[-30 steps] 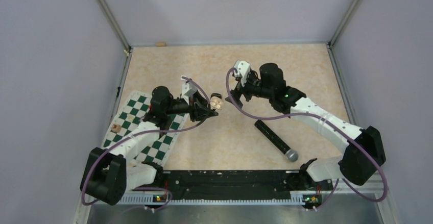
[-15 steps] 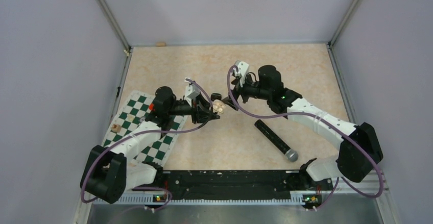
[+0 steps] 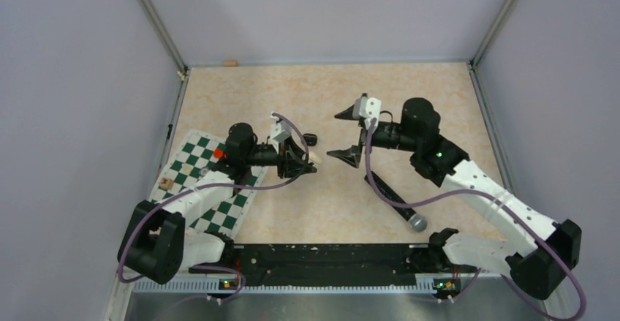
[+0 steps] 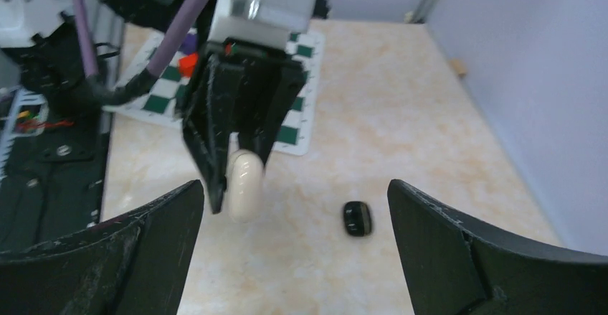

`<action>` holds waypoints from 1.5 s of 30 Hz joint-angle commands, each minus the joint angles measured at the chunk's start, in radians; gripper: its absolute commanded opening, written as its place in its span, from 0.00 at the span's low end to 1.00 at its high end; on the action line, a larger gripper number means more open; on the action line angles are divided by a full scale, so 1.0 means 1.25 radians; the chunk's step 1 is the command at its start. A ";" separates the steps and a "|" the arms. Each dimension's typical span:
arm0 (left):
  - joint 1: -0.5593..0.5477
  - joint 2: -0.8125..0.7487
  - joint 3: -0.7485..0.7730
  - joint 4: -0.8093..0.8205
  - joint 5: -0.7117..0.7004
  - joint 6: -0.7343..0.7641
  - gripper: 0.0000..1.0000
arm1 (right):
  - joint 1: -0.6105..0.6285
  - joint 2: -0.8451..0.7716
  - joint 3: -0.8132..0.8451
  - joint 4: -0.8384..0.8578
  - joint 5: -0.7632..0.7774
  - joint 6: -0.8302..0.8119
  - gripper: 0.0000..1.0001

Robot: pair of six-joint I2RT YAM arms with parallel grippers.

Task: Insert the wireless bluetooth earbuds into the charging case
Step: Close the charging case, then place the charging case at the center of the board.

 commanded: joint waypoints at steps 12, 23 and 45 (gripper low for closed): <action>-0.059 0.178 0.128 -0.079 -0.152 0.015 0.00 | -0.015 0.025 -0.156 0.550 1.016 -0.059 0.99; -0.101 0.332 0.203 -0.097 -0.187 -0.051 0.00 | -0.031 -0.024 -0.227 0.747 1.086 -0.104 0.99; -0.116 0.575 0.320 -0.098 -0.160 -0.215 0.04 | -0.046 -0.036 -0.243 0.733 1.046 -0.083 0.99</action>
